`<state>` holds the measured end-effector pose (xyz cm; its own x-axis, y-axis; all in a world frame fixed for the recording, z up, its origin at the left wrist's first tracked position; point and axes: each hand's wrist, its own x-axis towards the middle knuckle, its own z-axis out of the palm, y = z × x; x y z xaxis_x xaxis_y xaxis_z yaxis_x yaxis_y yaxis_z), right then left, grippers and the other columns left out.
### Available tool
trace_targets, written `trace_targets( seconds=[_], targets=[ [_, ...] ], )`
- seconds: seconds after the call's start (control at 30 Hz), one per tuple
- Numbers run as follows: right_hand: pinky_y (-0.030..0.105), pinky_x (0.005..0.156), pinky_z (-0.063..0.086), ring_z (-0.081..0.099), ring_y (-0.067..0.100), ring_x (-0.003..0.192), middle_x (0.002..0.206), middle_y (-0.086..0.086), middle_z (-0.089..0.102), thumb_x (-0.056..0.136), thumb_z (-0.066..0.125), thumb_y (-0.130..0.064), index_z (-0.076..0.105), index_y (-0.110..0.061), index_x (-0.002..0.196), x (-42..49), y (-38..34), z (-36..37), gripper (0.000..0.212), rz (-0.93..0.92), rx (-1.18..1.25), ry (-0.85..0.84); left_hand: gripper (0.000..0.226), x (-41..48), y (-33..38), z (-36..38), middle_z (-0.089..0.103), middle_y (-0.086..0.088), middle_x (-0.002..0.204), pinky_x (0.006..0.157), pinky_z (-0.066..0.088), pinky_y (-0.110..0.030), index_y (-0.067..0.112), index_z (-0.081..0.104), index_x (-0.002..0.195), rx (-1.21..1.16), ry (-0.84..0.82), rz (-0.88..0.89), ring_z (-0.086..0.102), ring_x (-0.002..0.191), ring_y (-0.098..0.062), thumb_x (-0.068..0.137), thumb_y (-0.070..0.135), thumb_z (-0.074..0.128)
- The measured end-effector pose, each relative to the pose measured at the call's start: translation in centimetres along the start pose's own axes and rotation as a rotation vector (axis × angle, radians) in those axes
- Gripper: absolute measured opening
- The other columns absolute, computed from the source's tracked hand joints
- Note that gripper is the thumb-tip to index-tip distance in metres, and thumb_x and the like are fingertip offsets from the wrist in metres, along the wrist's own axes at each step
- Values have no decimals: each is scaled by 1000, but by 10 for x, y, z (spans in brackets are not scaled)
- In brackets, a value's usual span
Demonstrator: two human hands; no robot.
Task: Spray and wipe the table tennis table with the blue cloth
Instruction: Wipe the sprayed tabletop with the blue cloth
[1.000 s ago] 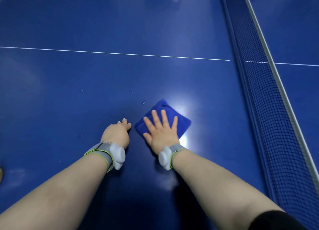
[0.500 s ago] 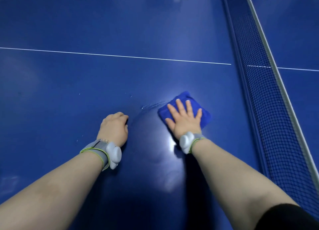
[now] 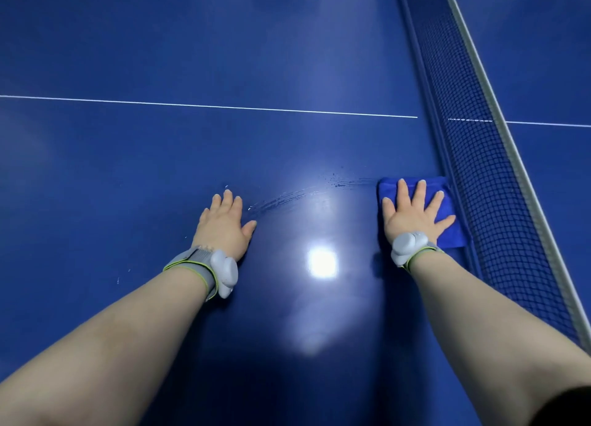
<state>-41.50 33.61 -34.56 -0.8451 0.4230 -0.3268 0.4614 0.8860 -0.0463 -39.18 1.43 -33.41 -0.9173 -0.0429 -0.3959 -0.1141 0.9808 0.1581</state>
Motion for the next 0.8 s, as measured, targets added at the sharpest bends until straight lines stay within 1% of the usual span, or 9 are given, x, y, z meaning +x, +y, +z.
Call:
trace_targets(
  seconds=[0.1,0.2,0.37,0.47,0.53,0.6,0.7,0.73,0.8],
  targets=[
    [68,113,-4,-17,32,149,164,-5,-11,99,15,-57,2,-40,155,4,-20,0,60,-46,1,4,56,4,1,-2,8,-7,160,117,17,-39,12,23,149,34,20,3,7,147,-26,101,39,32],
    [68,113,-5,-16,32,149,164,-5,-11,100,17,-56,1,-40,155,0,-53,4,60,-168,-11,8,49,5,2,-6,14,-7,159,114,21,-38,11,29,146,48,34,9,15,145,-26,102,32,30],
    [68,111,-9,-18,34,148,164,-4,-12,100,21,-57,2,-39,155,-33,-122,22,61,-512,-91,-19,40,4,9,-16,23,-6,155,103,32,-37,13,39,138,107,63,-17,33,132,-28,101,20,27],
    [70,110,-9,-19,33,148,164,-5,-12,100,21,-58,2,-40,155,-61,-155,34,61,-742,-182,-56,41,2,10,-22,29,-9,152,99,36,-38,14,38,140,103,58,-45,40,126,-33,99,17,29],
    [69,111,-10,-19,32,148,164,-6,-11,99,22,-59,4,-41,154,-68,-163,37,60,-838,-208,-61,44,6,6,-22,35,-10,149,99,38,-39,15,35,143,81,43,-74,43,124,-35,99,19,31],
    [67,112,-10,-17,30,149,164,-9,-8,98,25,-60,8,-44,153,-61,-160,35,60,-865,-190,-54,42,11,4,-21,44,-11,143,98,41,-40,16,44,138,70,51,-91,47,122,-34,97,19,33],
    [65,113,-9,-13,28,150,164,-12,-4,97,29,-61,12,-47,152,-36,-145,25,59,-790,-152,-24,30,16,2,-21,60,-10,122,89,45,-41,12,61,115,45,181,-37,54,106,-35,93,17,41],
    [65,114,-8,-13,28,150,164,-12,-4,97,29,-62,12,-48,152,-24,-137,20,59,-736,-136,-21,28,18,2,-21,59,-9,119,89,43,-41,10,61,114,26,216,-18,53,104,-34,93,18,43],
    [64,114,-7,-13,27,150,164,-12,-4,97,28,-62,11,-48,152,3,-115,10,59,-622,-100,-12,30,23,2,-19,54,-8,126,95,38,-42,10,57,120,12,253,4,48,111,-33,95,21,44]
  ],
)
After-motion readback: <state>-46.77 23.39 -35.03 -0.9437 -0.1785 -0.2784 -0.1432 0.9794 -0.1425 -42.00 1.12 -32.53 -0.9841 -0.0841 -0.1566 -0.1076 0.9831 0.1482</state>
